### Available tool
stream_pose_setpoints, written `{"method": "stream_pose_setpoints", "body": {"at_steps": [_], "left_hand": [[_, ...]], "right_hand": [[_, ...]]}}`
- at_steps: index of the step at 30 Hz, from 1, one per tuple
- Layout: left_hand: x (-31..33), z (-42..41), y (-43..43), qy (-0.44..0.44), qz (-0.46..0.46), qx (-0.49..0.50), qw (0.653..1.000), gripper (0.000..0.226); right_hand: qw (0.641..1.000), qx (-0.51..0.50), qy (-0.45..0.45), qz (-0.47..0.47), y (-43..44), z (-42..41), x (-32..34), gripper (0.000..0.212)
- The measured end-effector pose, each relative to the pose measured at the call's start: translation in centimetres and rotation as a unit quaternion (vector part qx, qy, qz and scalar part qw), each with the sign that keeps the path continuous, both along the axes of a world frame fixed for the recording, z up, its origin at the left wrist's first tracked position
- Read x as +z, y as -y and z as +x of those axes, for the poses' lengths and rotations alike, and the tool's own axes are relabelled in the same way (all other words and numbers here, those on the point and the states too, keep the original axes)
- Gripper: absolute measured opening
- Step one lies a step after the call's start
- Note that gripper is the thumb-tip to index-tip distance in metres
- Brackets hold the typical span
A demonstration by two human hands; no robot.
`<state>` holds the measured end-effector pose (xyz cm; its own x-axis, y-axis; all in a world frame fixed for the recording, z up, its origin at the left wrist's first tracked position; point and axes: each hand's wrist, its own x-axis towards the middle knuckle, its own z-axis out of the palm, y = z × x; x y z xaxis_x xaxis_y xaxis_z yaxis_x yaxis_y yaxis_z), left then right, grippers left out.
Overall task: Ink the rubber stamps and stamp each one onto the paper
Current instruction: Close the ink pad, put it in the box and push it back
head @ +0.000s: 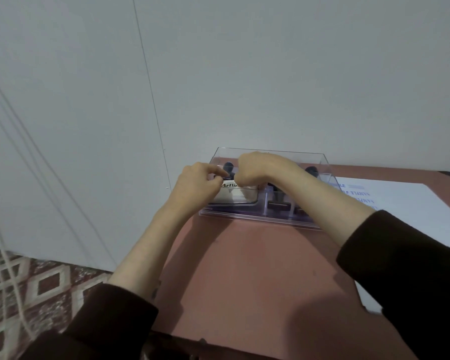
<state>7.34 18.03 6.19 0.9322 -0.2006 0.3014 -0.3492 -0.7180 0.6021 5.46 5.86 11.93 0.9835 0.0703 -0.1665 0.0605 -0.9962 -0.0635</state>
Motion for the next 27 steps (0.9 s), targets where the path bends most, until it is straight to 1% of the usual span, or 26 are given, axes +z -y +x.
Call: {"method": "stream_pose_setpoints", "body": {"at_steps": [4, 8, 11, 13, 15, 16, 18, 19, 20, 22, 23, 25, 26, 27], "left_hand": [[-0.1, 0.0, 0.1, -0.002, 0.002, -0.002, 1.000, 0.030], [-0.2, 0.0, 0.1, 0.005, -0.004, -0.002, 1.000, 0.030], [-0.2, 0.0, 0.0, 0.008, -0.005, 0.000, 1.000, 0.031], [-0.3, 0.0, 0.0, 0.010, -0.008, -0.001, 1.000, 0.031], [-0.3, 0.0, 0.0, 0.013, -0.025, -0.005, 1.000, 0.030], [-0.3, 0.1, 0.0, 0.016, -0.043, -0.007, 0.999, 0.029], [-0.4, 0.3, 0.1, 0.015, -0.077, -0.003, 0.997, 0.031], [-0.5, 0.4, 0.1, 0.008, -0.093, 0.006, 0.996, 0.035], [-0.5, 0.7, 0.1, -0.004, -0.114, 0.018, 0.993, 0.039], [-0.8, 1.2, 0.0, -0.049, -0.169, 0.045, 0.983, 0.042], [-1.0, 1.4, 0.0, -0.075, -0.194, 0.054, 0.977, 0.040], [-1.2, 1.8, 0.0, -0.121, -0.234, 0.048, 0.963, 0.027], [-1.3, 1.8, 0.1, -0.139, -0.248, 0.040, 0.958, 0.018], [-1.4, 1.7, 0.3, -0.151, -0.256, 0.037, 0.954, 0.014]], "right_hand": [[0.999, 0.010, -0.026, -0.017, -0.1, 0.2, 0.1, 0.035], [0.999, 0.019, -0.043, -0.009, -0.3, 0.5, -0.2, 0.035], [0.999, 0.020, -0.041, -0.007, -0.4, 0.6, -0.4, 0.036], [1.000, 0.016, -0.023, 0.001, -0.1, 0.6, -0.7, 0.034], [0.998, 0.013, 0.019, 0.054, 0.4, 0.3, -1.0, 0.029], [0.993, 0.014, 0.050, 0.105, 0.9, 0.1, -1.1, 0.024], [0.967, 0.009, 0.126, 0.223, 2.3, -0.4, -1.1, 0.020], [0.951, -0.007, 0.168, 0.261, 3.3, -0.8, -1.1, 0.023], [0.939, -0.032, 0.209, 0.272, 4.6, -1.1, -1.1, 0.024], [0.926, -0.101, 0.275, 0.237, 7.7, -1.7, -1.4, 0.029], [0.927, -0.143, 0.281, 0.204, 9.4, -1.9, -1.7, 0.033], [0.935, -0.220, 0.231, 0.153, 12.4, -2.4, -2.3, 0.038], [0.937, -0.246, 0.192, 0.156, 13.5, -2.7, -2.6, 0.038], [0.937, -0.260, 0.152, 0.178, 14.1, -3.1, -2.8, 0.039]]}}
